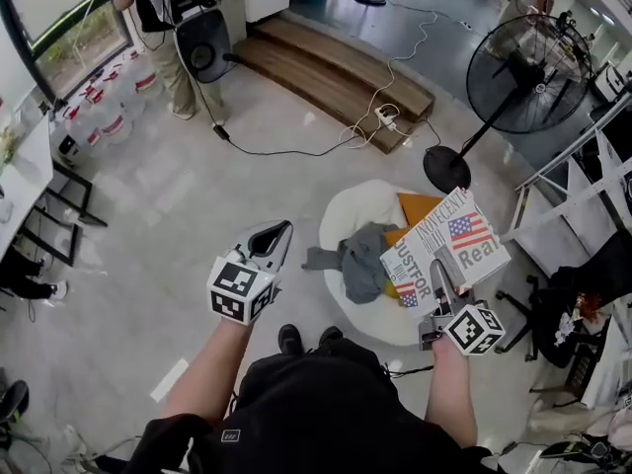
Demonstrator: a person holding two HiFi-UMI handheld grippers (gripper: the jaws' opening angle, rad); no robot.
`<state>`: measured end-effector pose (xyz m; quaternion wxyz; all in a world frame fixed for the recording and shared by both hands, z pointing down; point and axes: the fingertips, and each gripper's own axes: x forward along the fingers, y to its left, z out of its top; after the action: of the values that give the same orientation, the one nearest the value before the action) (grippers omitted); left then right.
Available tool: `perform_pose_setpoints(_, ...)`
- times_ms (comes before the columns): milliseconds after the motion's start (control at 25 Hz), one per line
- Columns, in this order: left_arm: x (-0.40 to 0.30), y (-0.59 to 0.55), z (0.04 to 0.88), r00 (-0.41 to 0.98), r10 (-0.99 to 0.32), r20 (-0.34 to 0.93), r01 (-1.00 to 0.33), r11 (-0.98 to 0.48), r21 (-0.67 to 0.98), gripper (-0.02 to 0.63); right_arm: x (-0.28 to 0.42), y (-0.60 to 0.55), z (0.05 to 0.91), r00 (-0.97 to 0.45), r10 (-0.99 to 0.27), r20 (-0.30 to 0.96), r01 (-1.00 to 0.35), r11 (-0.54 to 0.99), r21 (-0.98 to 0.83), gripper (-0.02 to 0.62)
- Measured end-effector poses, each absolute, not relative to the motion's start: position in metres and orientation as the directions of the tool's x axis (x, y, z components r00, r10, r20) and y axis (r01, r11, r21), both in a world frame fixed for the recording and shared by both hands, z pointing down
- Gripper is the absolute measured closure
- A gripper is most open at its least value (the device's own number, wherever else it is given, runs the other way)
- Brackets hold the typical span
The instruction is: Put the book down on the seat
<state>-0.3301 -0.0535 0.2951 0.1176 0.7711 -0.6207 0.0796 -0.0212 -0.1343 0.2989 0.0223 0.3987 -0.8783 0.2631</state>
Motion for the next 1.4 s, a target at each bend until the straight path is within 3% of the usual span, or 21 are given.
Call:
perform_pose_setpoints(600, -0.222, -0.159, 0.334, 0.343, -0.865, 0.365, -0.936, -0.346, 0.061, 0.603, 0.069, -0.200, 0.377, -0.621, -0.710, 0.331, -0.766, 0.463, -0.445, 0.420)
perform_pose_setpoints(1040, -0.162, -0.216, 0.426, 0.472, -0.764, 0.440, -0.877, -0.456, 0.150, 0.604, 0.093, -0.207, 0.490, -0.575, -0.631, 0.521, -0.815, 0.383, -0.435, 0.420)
perform_pose_setpoints(1400, -0.130, -0.251, 0.524, 0.555, -0.683, 0.476, -0.827, -0.516, 0.224, 0.603, 0.091, -0.209, 0.612, -0.526, -0.493, 0.693, -0.848, 0.366, -0.383, 0.421)
